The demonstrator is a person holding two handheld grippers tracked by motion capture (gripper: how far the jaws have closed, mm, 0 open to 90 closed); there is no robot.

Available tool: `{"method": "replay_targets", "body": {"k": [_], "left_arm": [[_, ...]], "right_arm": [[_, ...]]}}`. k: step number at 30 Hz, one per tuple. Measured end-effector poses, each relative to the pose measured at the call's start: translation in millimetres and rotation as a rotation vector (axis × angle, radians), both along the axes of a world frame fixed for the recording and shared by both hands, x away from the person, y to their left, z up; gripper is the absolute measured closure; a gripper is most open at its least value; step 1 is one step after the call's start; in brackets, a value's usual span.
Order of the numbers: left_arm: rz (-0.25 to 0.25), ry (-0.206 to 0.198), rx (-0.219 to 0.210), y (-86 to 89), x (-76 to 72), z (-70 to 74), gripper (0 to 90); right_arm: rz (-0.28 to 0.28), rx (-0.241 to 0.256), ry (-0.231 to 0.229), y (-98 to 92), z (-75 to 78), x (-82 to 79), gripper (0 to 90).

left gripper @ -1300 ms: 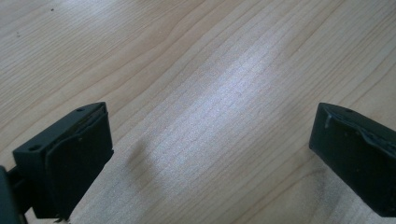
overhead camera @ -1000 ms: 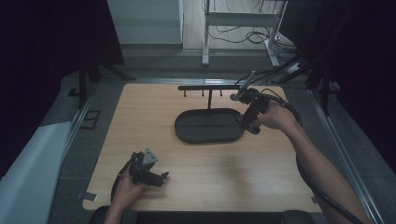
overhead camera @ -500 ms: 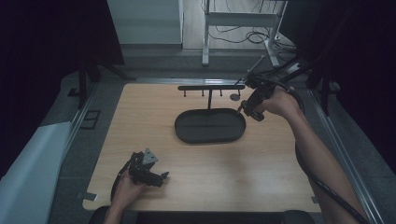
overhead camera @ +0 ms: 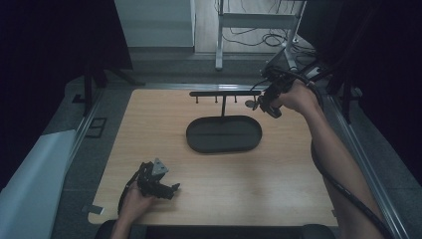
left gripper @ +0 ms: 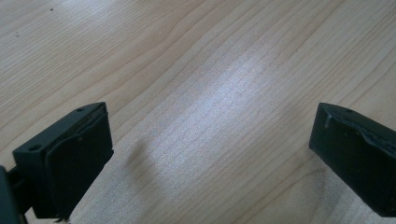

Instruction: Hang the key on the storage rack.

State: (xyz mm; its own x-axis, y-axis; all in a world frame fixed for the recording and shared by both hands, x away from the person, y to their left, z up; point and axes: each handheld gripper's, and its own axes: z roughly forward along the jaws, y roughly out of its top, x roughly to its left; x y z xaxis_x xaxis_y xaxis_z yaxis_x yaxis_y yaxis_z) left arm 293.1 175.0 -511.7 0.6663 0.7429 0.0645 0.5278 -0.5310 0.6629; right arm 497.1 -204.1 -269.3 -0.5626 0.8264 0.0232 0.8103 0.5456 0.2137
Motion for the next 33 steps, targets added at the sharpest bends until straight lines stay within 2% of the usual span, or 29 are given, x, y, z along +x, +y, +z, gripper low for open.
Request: {"method": "replay_targets", "body": {"k": [8,22,26,33], "left_arm": [[-0.002,-0.001,-0.001,0.5,0.3,0.0,0.0],[-0.005,-0.002,0.004,0.7,0.0,0.3,0.0],[-0.006,-0.002,0.004,0.6,-0.2,0.4,0.0],[-0.010,0.002,0.006,-0.5,-0.1,-0.3,0.0]], "right_arm": [[-0.027,0.013,-0.009,4.2,6.6,8.2,49.1],[-0.063,-0.016,-0.044,7.9,13.0,20.1,49.0],[-0.076,-0.019,-0.048,4.2,11.5,22.6,49.0],[-0.108,-0.020,-0.039,-10.2,0.3,26.9,49.0]]}}
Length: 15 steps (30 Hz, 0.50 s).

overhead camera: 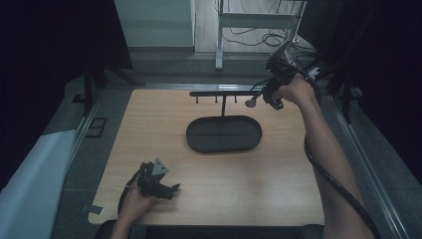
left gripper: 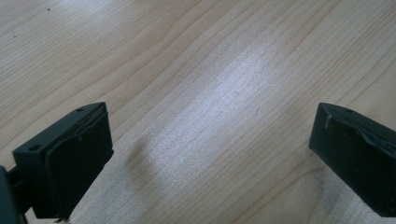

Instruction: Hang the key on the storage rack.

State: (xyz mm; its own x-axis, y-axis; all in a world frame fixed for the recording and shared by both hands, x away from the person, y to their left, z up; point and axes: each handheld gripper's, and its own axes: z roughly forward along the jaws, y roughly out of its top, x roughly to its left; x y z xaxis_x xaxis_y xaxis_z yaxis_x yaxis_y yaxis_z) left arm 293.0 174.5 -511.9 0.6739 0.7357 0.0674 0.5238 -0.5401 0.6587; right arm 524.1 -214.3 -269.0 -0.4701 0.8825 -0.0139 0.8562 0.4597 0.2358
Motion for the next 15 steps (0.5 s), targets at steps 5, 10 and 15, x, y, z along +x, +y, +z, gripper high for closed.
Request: {"method": "replay_targets", "body": {"k": [5,10,15], "left_arm": [[0.000,0.001,0.002,-0.2,-0.1,-0.3,0.0],[0.000,0.001,0.002,-0.2,-0.1,-0.1,0.0],[-0.002,0.003,0.004,-0.3,0.0,-0.3,0.0]], "right_arm": [[-0.017,-0.008,0.001,-7.1,-8.7,2.5,49.0],[-0.025,-0.014,0.005,-11.1,-18.7,4.1,48.9],[-0.027,-0.013,0.011,-13.8,-28.8,5.3,48.9]]}}
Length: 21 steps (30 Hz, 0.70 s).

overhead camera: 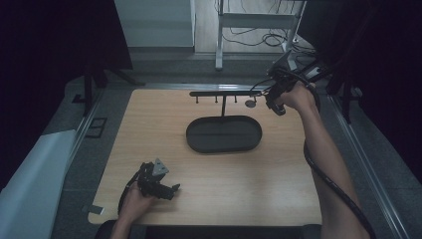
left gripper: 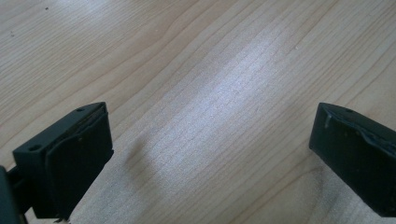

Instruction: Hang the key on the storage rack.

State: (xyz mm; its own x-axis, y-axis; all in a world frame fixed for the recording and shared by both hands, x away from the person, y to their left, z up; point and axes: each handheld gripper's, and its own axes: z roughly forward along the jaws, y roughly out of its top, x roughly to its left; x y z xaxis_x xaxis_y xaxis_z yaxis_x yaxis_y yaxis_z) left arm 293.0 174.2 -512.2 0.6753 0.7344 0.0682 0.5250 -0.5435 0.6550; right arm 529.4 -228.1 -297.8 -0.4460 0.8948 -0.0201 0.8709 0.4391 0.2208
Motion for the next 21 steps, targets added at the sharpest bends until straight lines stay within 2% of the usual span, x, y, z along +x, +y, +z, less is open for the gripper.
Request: {"method": "replay_targets", "body": {"k": [1,12,21], "left_arm": [[0.000,0.001,0.000,-0.1,0.1,-0.3,0.0],[-0.002,0.003,0.004,-0.6,0.2,-0.9,0.0],[-0.001,0.000,0.005,-0.3,0.2,-0.9,0.0]], "right_arm": [[0.002,0.003,0.003,-1.3,-6.3,0.5,48.8],[0.014,-0.024,0.012,-4.1,-36.9,3.2,48.7],[0.017,-0.013,-0.008,2.1,-57.8,6.3,48.6]]}}
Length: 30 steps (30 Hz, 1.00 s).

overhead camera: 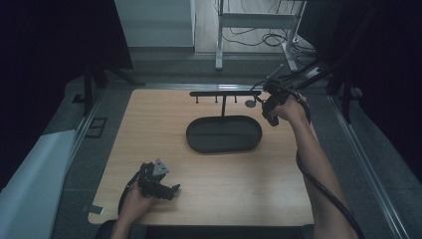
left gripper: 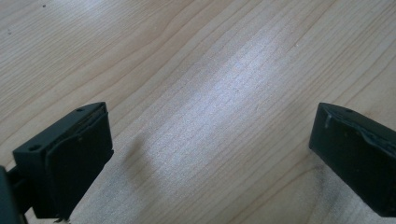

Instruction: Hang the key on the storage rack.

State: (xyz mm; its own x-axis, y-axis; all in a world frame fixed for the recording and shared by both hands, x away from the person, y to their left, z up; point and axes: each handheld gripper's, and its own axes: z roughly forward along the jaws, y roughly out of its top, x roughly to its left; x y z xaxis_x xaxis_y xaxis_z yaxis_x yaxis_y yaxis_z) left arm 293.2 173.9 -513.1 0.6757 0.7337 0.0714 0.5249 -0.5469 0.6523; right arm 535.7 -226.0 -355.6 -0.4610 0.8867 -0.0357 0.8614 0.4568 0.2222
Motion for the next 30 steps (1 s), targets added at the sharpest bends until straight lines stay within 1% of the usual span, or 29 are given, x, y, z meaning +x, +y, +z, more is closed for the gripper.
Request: {"method": "replay_targets", "body": {"k": [1,2,3,7,9,15,17,19,21,27,30], "left_arm": [[0.000,0.000,0.000,0.0,0.0,0.0,0.0],[0.001,0.000,-0.001,0.1,0.0,0.0,0.0],[0.001,-0.001,-0.002,0.3,0.0,0.1,0.0],[0.000,-0.001,0.000,0.3,0.0,0.0,0.0],[0.000,0.000,0.000,0.3,0.0,0.0,0.0],[0.002,0.005,-0.003,0.2,0.0,-0.6,0.0],[0.002,0.005,-0.004,0.1,-0.1,-0.6,0.0],[0.002,0.004,-0.004,0.2,0.0,-0.8,0.0],[0.001,0.005,-0.002,-0.1,0.0,-0.9,0.0],[-0.001,0.006,0.002,-0.6,-0.1,-1.0,0.0],[-0.001,0.005,0.001,-0.9,-0.1,-1.0,0.0]], "right_arm": [[0.000,0.000,0.000,0.0,0.0,0.0,48.6],[0.004,-0.001,0.000,1.2,-2.7,0.3,48.6],[0.021,-0.001,-0.006,5.5,-9.9,0.5,48.6],[0.045,-0.013,-0.015,12.8,-18.1,1.1,48.4],[0.048,-0.013,-0.017,15.8,-21.0,1.5,48.4],[0.090,-0.018,-0.020,22.1,-30.7,2.2,48.3],[0.103,-0.018,-0.033,23.3,-31.1,2.1,46.3],[0.100,-0.013,-0.043,23.1,-29.9,2.5,41.8],[0.101,-0.012,-0.057,22.2,-28.1,2.6,39.4],[0.106,0.002,-0.069,18.6,-23.1,0.4,29.8],[0.101,0.015,-0.068,15.3,-19.8,-2.3,29.1]]}}
